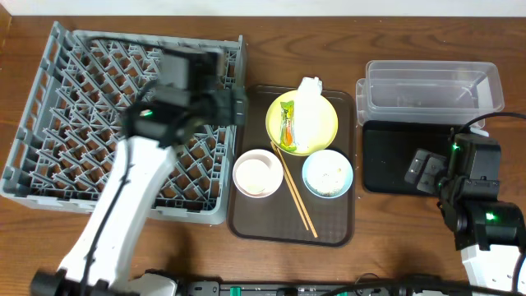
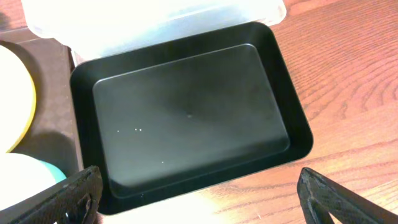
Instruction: Sort waste into correct bins and load items into the dishwasher
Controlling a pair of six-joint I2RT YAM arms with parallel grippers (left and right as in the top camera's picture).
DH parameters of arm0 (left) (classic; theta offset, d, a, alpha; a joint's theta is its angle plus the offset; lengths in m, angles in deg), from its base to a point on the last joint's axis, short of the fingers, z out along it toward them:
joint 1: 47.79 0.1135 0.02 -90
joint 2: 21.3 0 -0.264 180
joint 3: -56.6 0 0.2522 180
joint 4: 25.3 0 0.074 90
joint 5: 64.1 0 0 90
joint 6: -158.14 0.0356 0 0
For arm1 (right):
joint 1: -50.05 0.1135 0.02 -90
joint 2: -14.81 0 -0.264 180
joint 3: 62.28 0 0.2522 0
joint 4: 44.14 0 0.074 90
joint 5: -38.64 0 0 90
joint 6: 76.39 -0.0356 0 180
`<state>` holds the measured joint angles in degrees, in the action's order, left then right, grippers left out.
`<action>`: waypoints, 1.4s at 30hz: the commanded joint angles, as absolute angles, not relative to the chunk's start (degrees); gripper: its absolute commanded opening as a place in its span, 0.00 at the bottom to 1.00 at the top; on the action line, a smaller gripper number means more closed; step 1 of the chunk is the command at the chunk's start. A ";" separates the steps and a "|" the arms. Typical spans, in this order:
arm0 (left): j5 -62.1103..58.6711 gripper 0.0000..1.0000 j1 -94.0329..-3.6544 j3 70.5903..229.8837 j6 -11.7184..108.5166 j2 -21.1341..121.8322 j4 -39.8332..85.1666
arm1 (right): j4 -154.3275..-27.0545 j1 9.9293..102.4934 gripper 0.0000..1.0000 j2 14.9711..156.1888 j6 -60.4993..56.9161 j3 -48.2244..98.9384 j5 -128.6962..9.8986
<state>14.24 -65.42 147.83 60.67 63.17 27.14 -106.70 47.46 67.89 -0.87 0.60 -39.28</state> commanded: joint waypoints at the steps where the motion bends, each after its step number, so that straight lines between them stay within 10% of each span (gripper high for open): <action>1: 16.27 0.89 -70.60 149.12 60.63 67.41 25.08 | -106.83 46.91 0.98 67.58 -1.81 1.74 -38.34; 26: 16.71 0.86 -79.87 149.08 60.56 93.86 8.78 | -107.47 46.91 0.99 67.58 -1.81 1.74 -39.85; 37: 16.68 0.58 -80.02 149.06 60.54 96.39 8.25 | -107.42 46.91 0.98 67.58 -1.84 1.74 -39.85; 42: 16.66 0.65 -80.02 149.08 60.54 96.26 8.45 | -107.16 46.91 0.98 67.58 -1.81 1.74 -40.00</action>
<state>15.96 -79.89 147.88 60.56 96.19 8.32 -107.36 47.46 67.89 -1.07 0.60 -39.98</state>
